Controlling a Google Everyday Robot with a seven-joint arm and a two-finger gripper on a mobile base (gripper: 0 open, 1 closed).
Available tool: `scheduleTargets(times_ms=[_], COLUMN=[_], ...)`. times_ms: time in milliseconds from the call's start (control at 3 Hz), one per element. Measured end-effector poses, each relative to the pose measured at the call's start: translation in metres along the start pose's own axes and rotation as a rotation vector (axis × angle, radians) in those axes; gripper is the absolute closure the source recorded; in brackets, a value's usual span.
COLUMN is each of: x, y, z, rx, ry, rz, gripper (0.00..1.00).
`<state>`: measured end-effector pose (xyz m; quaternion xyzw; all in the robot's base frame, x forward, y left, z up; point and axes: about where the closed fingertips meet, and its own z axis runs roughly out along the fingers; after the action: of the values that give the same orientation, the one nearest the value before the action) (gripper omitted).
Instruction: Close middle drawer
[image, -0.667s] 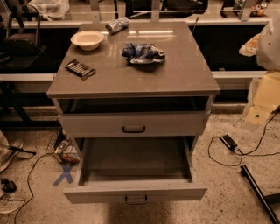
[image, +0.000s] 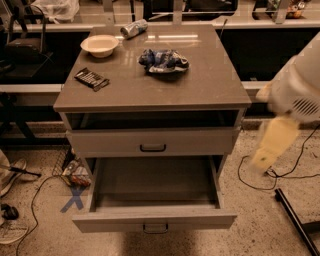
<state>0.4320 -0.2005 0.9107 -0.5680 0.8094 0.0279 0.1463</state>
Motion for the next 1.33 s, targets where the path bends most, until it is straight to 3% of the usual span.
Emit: scheduleTargets(times_ms=[333, 667, 1000, 1333], x=[-0.005, -0.012, -0.012, 0.006], y=[0.029, 0.080, 0.080, 0.095], z=[0.088, 0.197, 0.197, 0.248], rx=[-0.125, -0.288, -0.288, -0.348], ry=[-0.071, -0.129, -0.129, -0.094], rz=[0.137, 0.280, 0.281, 0.379], gripper=[0.00, 0.00, 0.00, 0.00])
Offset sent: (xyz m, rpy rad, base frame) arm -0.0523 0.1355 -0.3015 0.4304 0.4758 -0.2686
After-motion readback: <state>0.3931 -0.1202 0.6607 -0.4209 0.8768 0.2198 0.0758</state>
